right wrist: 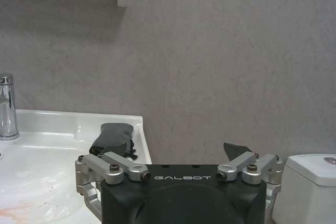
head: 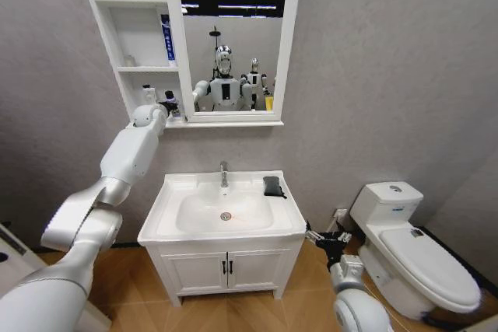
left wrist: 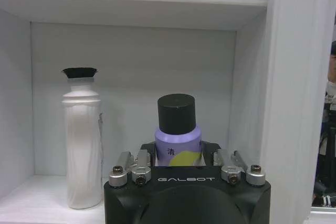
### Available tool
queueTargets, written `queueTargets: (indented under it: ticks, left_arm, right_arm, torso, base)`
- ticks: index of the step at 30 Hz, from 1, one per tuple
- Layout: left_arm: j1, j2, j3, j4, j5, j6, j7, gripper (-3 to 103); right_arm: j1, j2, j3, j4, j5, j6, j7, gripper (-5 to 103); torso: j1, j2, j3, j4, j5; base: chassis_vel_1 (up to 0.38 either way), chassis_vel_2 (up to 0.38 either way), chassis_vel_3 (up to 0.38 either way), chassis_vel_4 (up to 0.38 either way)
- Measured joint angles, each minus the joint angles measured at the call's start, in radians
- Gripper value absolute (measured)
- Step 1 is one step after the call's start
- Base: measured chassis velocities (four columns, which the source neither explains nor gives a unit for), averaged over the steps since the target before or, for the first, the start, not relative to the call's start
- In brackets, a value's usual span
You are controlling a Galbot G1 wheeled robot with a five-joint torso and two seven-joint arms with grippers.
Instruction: Move facial cleanser and shampoo from washbasin to cabinet, then wipe washbasin with towel.
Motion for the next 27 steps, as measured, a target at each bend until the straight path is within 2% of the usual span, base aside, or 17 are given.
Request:
queueTargets:
  ticks: [3,5,6,8,9,11,13,14,17,19,20,22,23,24,25,26,27]
  left_arm:
    - [-0.003,0.001,-0.001,0.007,0.007,0.000,-0.001,53]
    - [-0.008,0.003,-0.002,0.014,0.011,0.000,-0.002,64]
    - [-0.008,0.003,-0.002,0.014,0.011,0.000,-0.002,64]
    - [-0.008,0.006,-0.002,0.011,0.011,0.000,-0.001,81]
    - [-0.008,0.006,-0.002,0.011,0.011,0.000,-0.001,81]
    - [-0.001,0.012,-0.003,-0.009,0.006,-0.001,-0.001,92]
    - [0.005,0.017,-0.004,-0.025,-0.002,0.001,-0.002,92]
    - [0.021,0.032,-0.004,-0.069,-0.034,0.021,-0.021,98]
    - [0.033,0.042,-0.005,-0.101,-0.056,0.035,-0.036,98]
    - [0.094,0.085,-0.028,-0.233,-0.089,0.060,-0.086,100]
    - [0.094,0.085,-0.028,-0.233,-0.089,0.060,-0.086,100]
    - [0.199,0.150,-0.059,-0.425,-0.141,0.096,-0.172,100]
    - [0.199,0.150,-0.059,-0.425,-0.141,0.096,-0.172,100]
    - [0.267,0.185,-0.078,-0.538,-0.170,0.113,-0.210,100]
    - [0.267,0.185,-0.078,-0.538,-0.170,0.113,-0.210,100]
    - [0.330,0.215,-0.096,-0.628,-0.193,0.119,-0.238,100]
    - [0.450,0.266,-0.139,-0.768,-0.233,0.117,-0.287,100]
  right_arm:
    - [-0.002,0.002,-0.001,-0.003,0.000,0.003,-0.001,100]
    - [-0.003,0.005,-0.003,-0.007,-0.002,0.006,-0.002,100]
    - [-0.003,0.005,-0.003,-0.007,-0.002,0.006,-0.002,100]
    - [-0.003,0.006,-0.006,-0.010,-0.005,0.009,-0.005,100]
    - [-0.003,0.006,-0.006,-0.010,-0.005,0.009,-0.005,100]
    - [-0.002,0.005,-0.006,-0.010,-0.005,0.009,-0.005,100]
    - [-0.002,0.005,-0.005,-0.010,-0.005,0.010,-0.004,100]
    - [-0.002,0.004,-0.004,-0.012,-0.005,0.012,-0.003,100]
    - [-0.002,0.004,-0.003,-0.012,-0.005,0.014,-0.003,100]
    - [-0.002,0.004,-0.002,-0.008,-0.004,0.014,-0.001,100]
    - [-0.002,0.004,-0.002,-0.008,-0.004,0.014,-0.001,100]
    - [0.002,0.004,-0.003,-0.002,-0.002,0.013,0.000,100]
    - [0.002,0.004,-0.003,-0.002,-0.002,0.013,0.000,100]
    - [0.008,0.004,-0.004,-0.002,-0.001,0.012,0.000,100]
    - [0.008,0.004,-0.004,-0.002,-0.001,0.012,0.000,100]
    - [0.012,0.004,-0.004,-0.001,0.000,0.012,0.000,100]
    - [0.019,0.004,-0.007,0.004,0.000,0.011,-0.002,100]
  torso:
    - [0.000,0.000,0.000,0.0001,-0.0002]
    - [0.000,0.000,0.000,0.0002,-0.0001]
    - [0.000,0.000,0.000,0.0002,-0.0001]
    - [0.000,0.000,0.000,0.0001,-0.0001]
    - [0.000,0.000,0.000,0.0001,-0.0001]
    - [0.000,0.000,0.000,0.0000,-0.0001]
    - [0.000,0.000,0.000,0.0000,-0.0001]
    - [0.000,0.000,0.000,0.0001,0.0000]
    - [0.000,0.000,0.000,0.0000,0.0000]
    - [0.000,0.000,0.000,-0.0002,0.0000]
    - [0.000,0.000,0.000,-0.0002,0.0000]
    - [0.000,0.000,0.000,-0.0001,-0.0002]
    - [0.000,0.000,0.000,-0.0001,-0.0002]
    - [0.000,0.000,0.000,0.0000,-0.0002]
    - [0.000,0.000,0.000,0.0000,-0.0002]
    - [0.000,0.000,0.000,0.0001,-0.0001]
    - [0.000,0.000,0.000,0.0000,0.0000]
  base:
    - [0.000,0.000,0.000,0.000]
    - [0.000,0.000,0.000,0.000]
    - [0.000,0.000,0.000,0.000]
    - [0.000,0.000,0.000,0.000]
    - [0.000,0.000,0.000,0.000]
    - [0.000,0.000,0.000,0.000]
    - [0.000,0.000,0.000,0.000]
    - [0.000,0.000,0.000,0.000]
    - [0.000,0.000,0.000,0.000]
    - [0.000,0.000,0.000,0.000]
    - [0.000,0.000,0.000,0.000]
    - [0.000,0.000,0.000,0.000]
    - [0.000,0.000,0.000,0.000]
    - [0.000,0.000,0.000,0.000]
    - [0.000,0.000,0.000,0.000]
    - [0.000,0.000,0.000,0.000]
    - [0.000,0.000,0.000,0.000]
